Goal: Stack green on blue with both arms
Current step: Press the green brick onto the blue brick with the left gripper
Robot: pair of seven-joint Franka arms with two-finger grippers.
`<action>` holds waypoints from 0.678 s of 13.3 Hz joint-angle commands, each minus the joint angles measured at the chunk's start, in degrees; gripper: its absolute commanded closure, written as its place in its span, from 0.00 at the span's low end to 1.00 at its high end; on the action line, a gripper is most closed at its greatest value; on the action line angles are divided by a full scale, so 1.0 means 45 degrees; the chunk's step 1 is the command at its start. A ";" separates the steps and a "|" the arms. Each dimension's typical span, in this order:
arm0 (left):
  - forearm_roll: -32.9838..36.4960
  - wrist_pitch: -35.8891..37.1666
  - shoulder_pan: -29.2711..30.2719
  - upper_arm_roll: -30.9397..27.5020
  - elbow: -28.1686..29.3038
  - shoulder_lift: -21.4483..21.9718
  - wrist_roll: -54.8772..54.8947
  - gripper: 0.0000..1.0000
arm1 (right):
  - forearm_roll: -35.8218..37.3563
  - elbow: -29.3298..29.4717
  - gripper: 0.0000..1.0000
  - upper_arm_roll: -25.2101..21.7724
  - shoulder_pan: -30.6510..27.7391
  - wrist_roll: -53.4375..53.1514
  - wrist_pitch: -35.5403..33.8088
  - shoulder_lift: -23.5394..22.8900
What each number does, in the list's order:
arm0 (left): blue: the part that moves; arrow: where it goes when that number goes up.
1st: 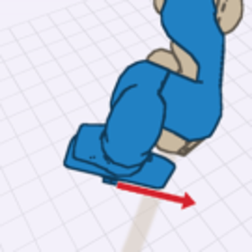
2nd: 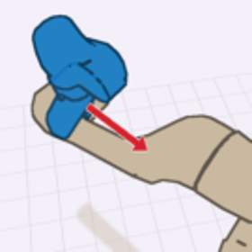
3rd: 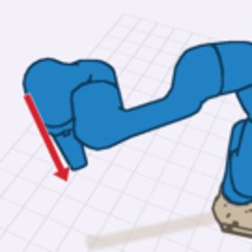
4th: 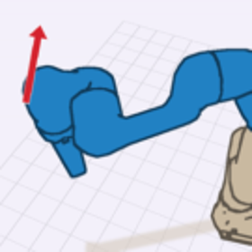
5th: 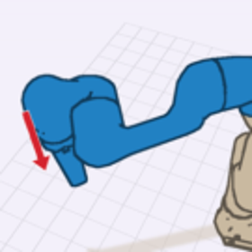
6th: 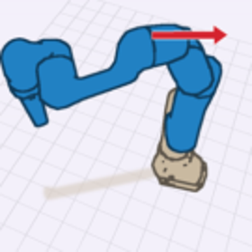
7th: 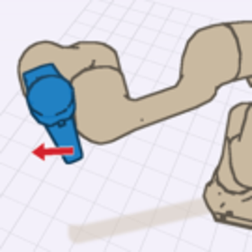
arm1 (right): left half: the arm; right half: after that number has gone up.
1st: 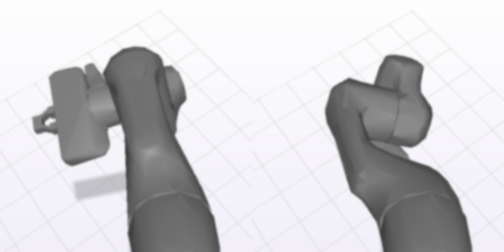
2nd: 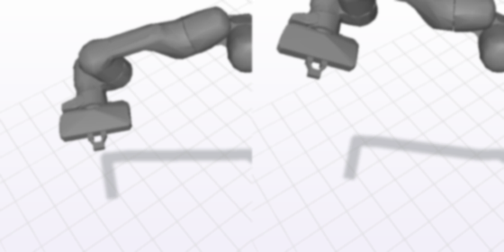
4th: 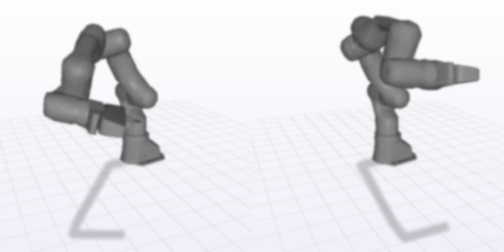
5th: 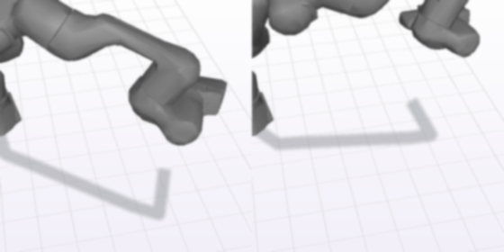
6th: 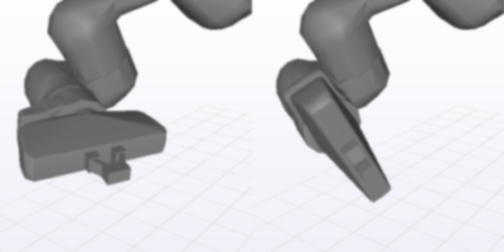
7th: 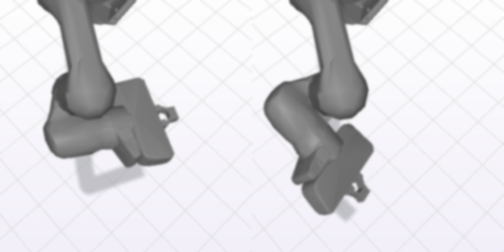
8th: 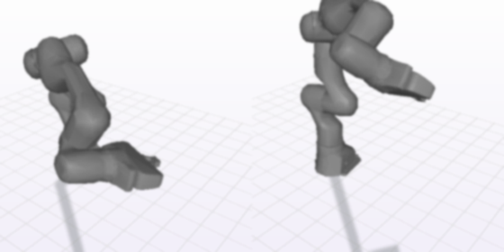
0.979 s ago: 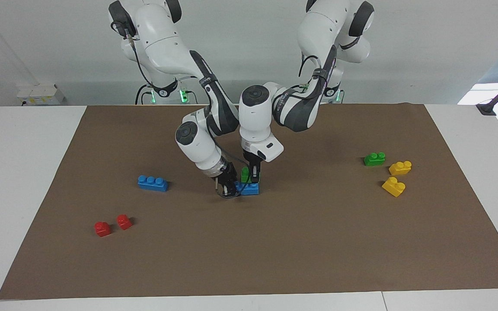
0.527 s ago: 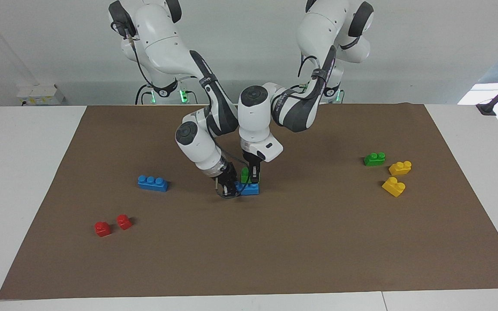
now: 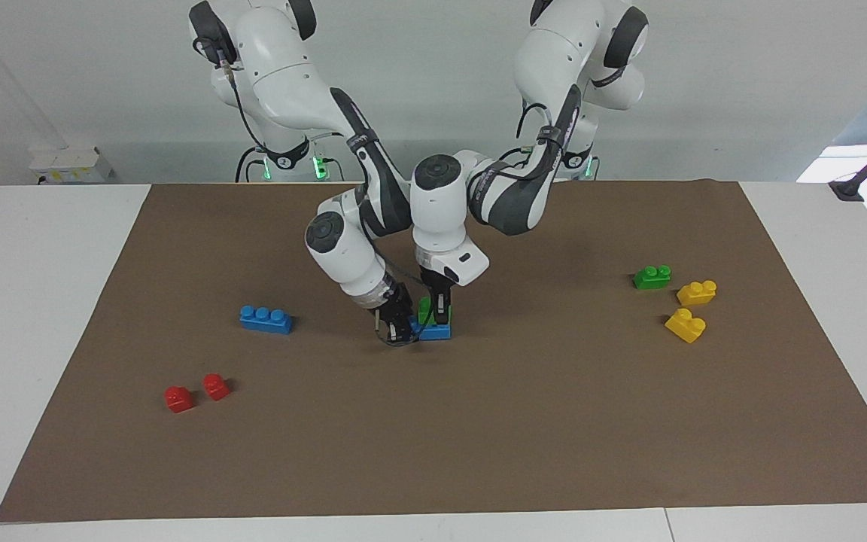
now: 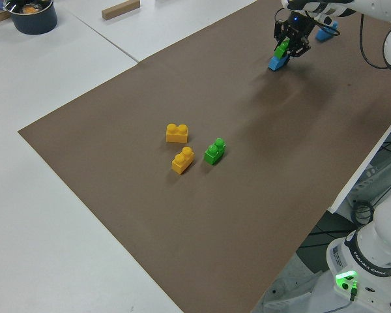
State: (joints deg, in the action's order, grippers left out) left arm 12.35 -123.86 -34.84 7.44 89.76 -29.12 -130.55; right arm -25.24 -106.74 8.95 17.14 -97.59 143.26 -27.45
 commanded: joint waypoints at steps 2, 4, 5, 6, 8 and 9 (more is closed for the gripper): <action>0.0322 -0.0248 -0.0246 -0.0248 0.0227 -0.0091 -0.0422 1.00 | -0.0211 -0.0342 1.00 0.0003 0.0000 0.0086 0.0548 -0.0052; 0.0825 -0.0462 -0.0265 -0.0248 0.0404 -0.0072 -0.0869 1.00 | -0.0211 -0.0381 1.00 0.0003 -0.0019 0.0125 0.0548 -0.0052; 0.1352 -0.0598 -0.0246 -0.0248 0.0443 -0.0091 -0.1452 1.00 | -0.0211 -0.0381 1.00 0.0003 -0.0019 0.0222 0.0567 -0.0052; 0.1493 -0.0619 -0.0265 -0.0248 0.0521 -0.0072 -0.1496 1.00 | -0.0211 -0.0400 1.00 0.0003 -0.0019 0.0223 0.0567 -0.0052; 0.1668 -0.0658 -0.0324 -0.0229 0.0425 -0.0072 -0.1458 1.00 | -0.0211 -0.0400 1.00 0.0003 -0.0019 0.0242 0.0567 -0.0052; 0.1708 -0.0600 -0.0324 -0.0228 0.0366 -0.0072 -0.1438 0.42 | -0.0211 -0.0420 1.00 0.0003 -0.0019 0.0242 0.0567 -0.0052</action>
State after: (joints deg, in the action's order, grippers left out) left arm 17.68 -125.21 -35.71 7.50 90.95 -29.42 -135.79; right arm -25.24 -106.83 8.97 17.14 -97.59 143.60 -27.44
